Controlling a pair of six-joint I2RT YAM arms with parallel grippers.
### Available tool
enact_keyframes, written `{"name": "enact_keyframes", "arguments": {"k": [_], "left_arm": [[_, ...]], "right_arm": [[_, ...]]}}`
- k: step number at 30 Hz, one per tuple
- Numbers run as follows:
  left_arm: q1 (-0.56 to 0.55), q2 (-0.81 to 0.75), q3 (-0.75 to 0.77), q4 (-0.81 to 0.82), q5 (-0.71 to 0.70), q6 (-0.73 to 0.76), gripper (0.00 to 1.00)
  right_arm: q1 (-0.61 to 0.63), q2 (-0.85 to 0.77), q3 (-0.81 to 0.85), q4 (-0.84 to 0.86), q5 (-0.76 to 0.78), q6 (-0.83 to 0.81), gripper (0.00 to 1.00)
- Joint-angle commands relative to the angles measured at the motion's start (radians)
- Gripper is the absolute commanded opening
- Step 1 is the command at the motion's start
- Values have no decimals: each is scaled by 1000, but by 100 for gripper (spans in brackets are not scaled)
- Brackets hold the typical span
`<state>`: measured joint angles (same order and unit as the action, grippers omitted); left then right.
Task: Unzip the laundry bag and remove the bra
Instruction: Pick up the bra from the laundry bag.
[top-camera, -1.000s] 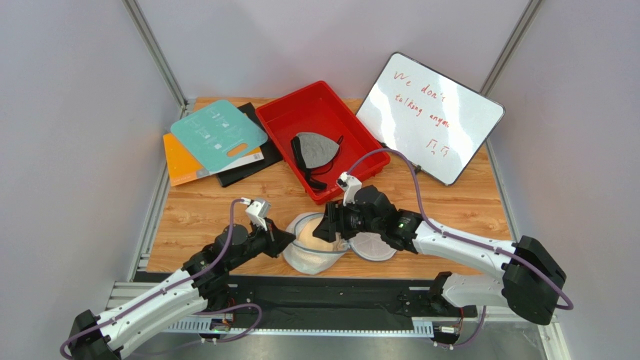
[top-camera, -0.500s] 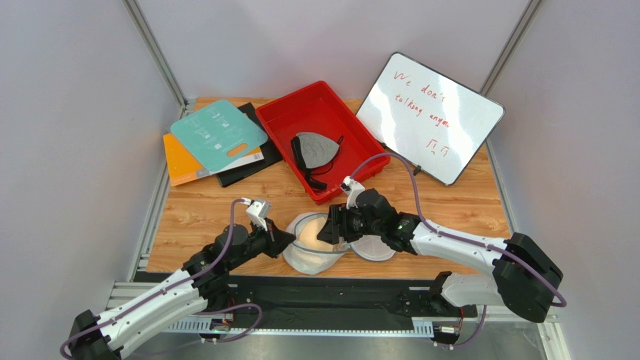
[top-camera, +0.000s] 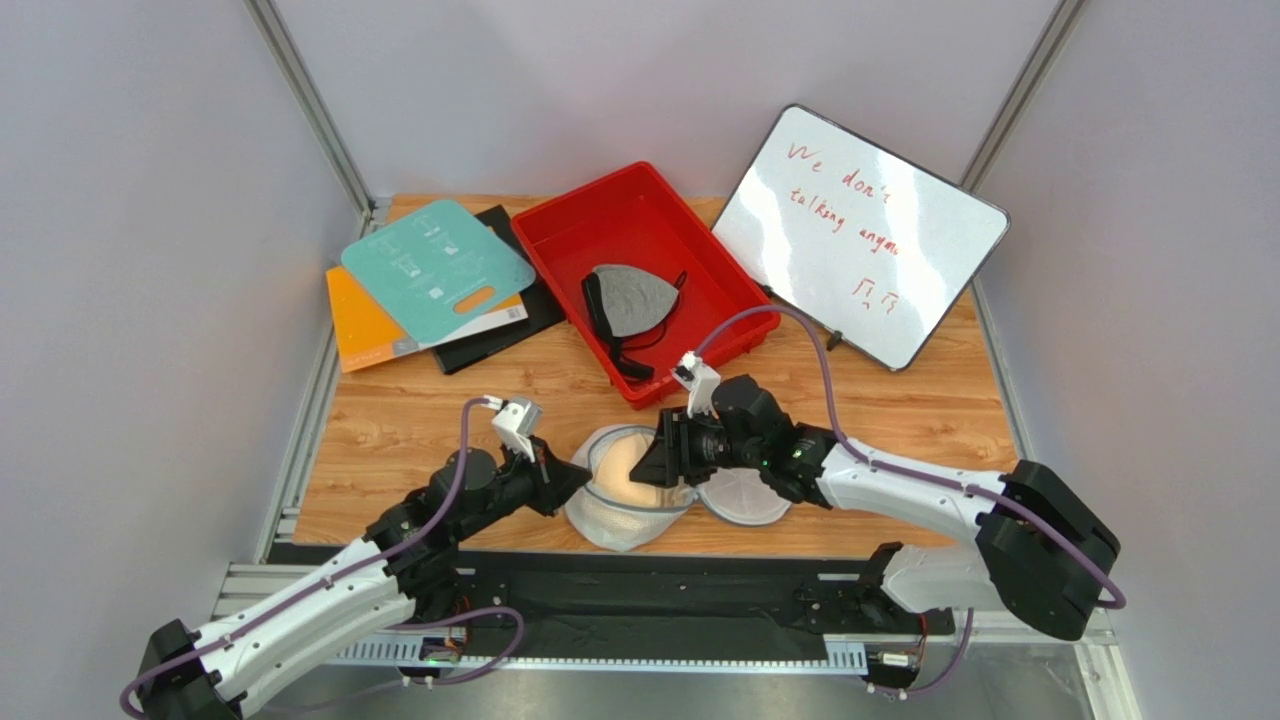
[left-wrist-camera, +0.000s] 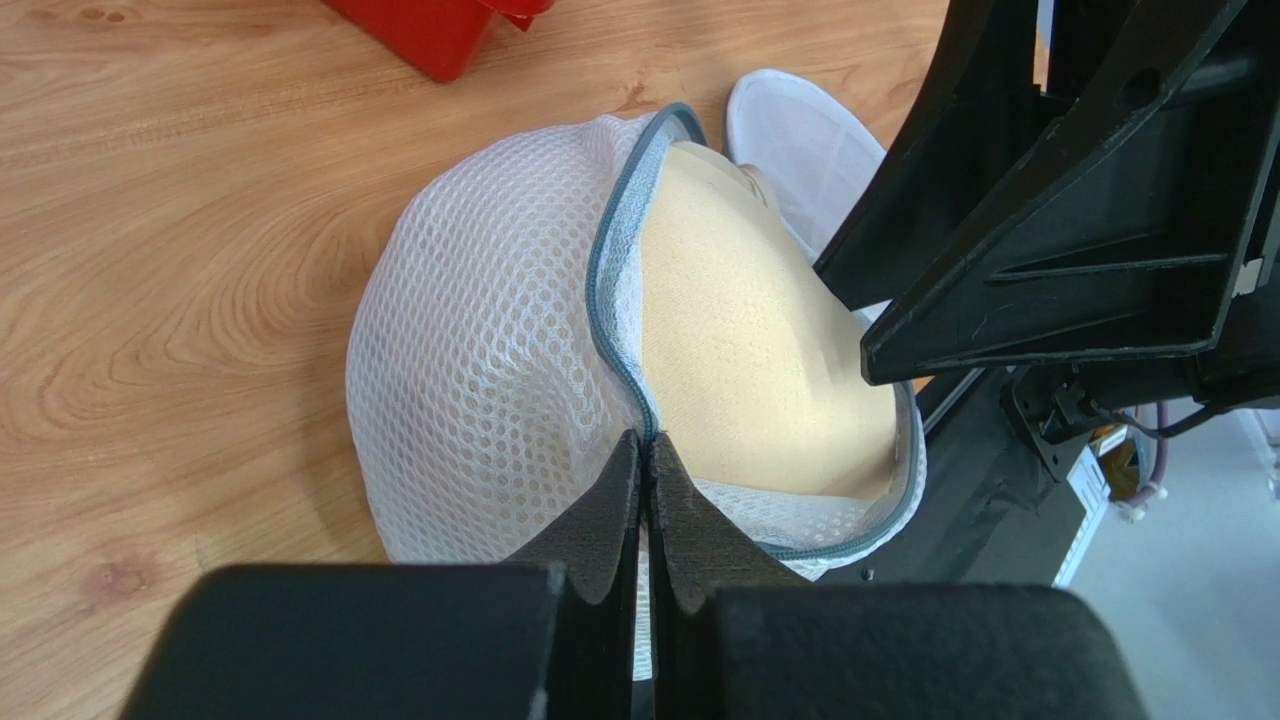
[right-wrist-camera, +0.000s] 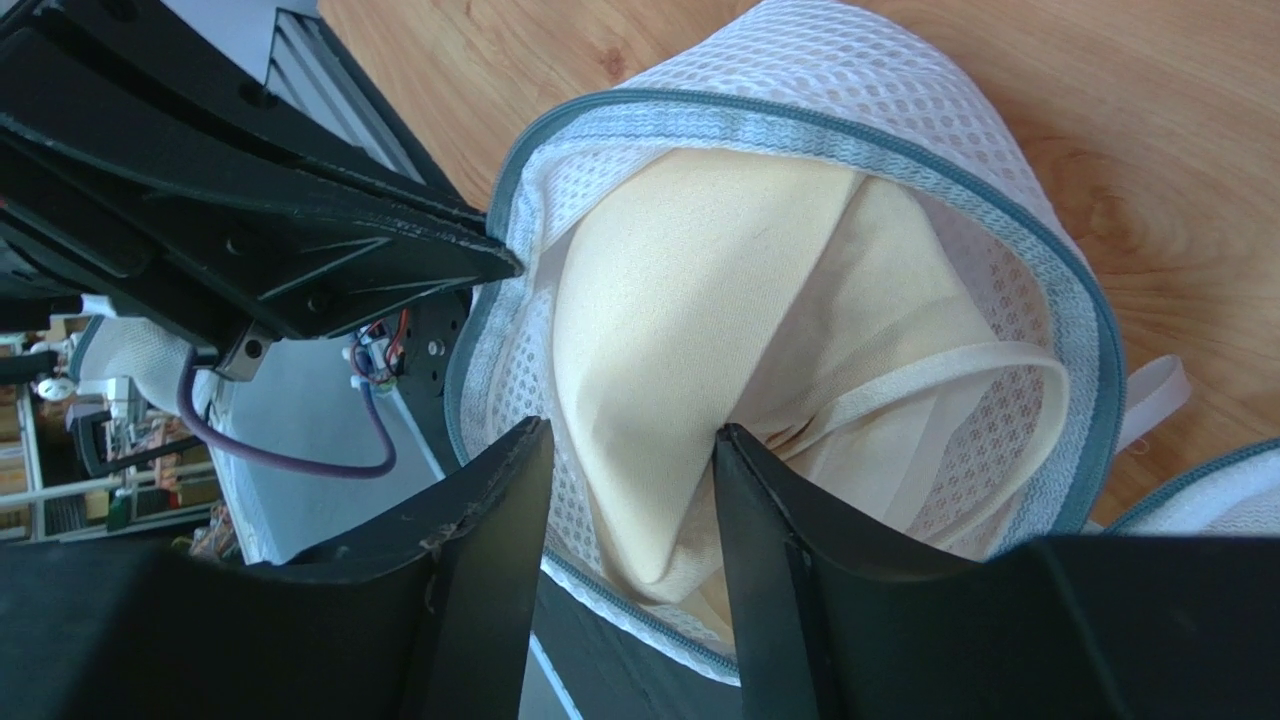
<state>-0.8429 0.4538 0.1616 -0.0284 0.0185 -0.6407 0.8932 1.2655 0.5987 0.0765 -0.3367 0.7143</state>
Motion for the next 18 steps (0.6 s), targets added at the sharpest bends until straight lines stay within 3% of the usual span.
{"name": "enact_keyframes", "arguments": {"k": [1, 3, 6, 7, 8, 18], "left_arm": [[2, 8, 27, 22, 12, 10, 0], [2, 14, 29, 22, 15, 10, 0], [2, 22, 27, 22, 18, 9, 0], [2, 22, 27, 24, 17, 7, 0], [2, 20, 27, 24, 15, 6, 0], [2, -30, 27, -24, -11, 7, 0]], "right_arm": [[1, 12, 24, 78, -71, 8, 42], [10, 44, 23, 103, -99, 17, 37], [33, 78, 36, 140, -125, 33, 22], [38, 83, 48, 146, -128, 36, 5], [45, 86, 53, 143, -127, 37, 0], [44, -124, 122, -119, 41, -78, 0]]}}
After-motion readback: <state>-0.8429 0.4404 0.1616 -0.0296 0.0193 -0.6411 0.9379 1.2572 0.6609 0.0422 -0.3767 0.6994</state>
